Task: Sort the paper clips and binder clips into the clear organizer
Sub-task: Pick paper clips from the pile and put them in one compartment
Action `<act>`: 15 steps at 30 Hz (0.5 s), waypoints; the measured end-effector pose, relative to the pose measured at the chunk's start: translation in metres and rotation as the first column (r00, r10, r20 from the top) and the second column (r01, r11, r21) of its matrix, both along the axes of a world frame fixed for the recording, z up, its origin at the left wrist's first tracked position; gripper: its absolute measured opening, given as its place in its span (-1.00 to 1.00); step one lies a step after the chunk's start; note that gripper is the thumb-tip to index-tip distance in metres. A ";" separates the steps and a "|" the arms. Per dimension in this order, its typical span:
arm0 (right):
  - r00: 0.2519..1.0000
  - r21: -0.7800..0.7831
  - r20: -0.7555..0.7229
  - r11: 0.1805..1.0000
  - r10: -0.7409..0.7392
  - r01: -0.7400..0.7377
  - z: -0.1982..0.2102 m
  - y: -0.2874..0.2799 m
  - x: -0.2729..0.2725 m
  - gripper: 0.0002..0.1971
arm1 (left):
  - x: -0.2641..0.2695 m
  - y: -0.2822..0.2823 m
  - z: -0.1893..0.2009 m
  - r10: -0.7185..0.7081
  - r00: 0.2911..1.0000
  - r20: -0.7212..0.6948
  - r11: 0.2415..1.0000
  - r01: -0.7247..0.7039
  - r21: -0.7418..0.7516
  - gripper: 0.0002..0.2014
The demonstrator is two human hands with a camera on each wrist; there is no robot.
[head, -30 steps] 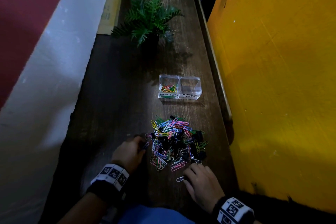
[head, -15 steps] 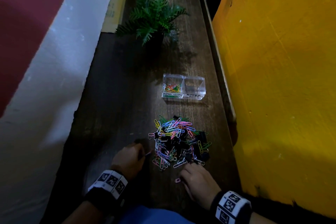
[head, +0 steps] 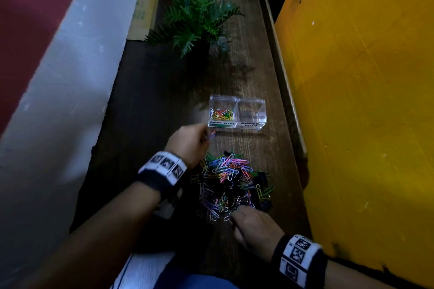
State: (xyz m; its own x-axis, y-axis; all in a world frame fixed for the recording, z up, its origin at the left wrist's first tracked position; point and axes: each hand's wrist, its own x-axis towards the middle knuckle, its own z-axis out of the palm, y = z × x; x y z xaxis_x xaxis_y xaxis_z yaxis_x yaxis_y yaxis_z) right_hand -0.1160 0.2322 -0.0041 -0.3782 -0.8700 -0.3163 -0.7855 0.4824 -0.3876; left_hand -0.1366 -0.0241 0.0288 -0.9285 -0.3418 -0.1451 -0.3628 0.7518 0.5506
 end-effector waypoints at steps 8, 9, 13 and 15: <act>0.960 -0.252 0.007 0.929 -0.279 0.271 0.049 -0.073 -0.095 -0.92 | -0.085 -0.014 -0.007 -0.115 0.992 0.057 0.985 0.121 -0.120 -0.83; 0.954 -0.257 -0.002 0.922 -0.300 0.290 0.052 -0.085 -0.110 -0.92 | -0.083 -0.014 -0.006 -0.112 0.993 0.020 0.987 0.114 -0.114 -0.82; 0.950 -0.265 -0.078 0.925 -0.302 0.272 0.057 -0.129 -0.156 -0.87 | -0.046 -0.018 -0.012 -0.019 0.995 -0.097 1.000 0.018 -0.014 -0.77; 0.953 -0.234 -0.130 0.943 -0.273 0.238 0.050 -0.146 -0.171 -0.83 | -0.014 -0.017 -0.020 0.006 0.993 -0.116 1.000 -0.004 0.018 -0.81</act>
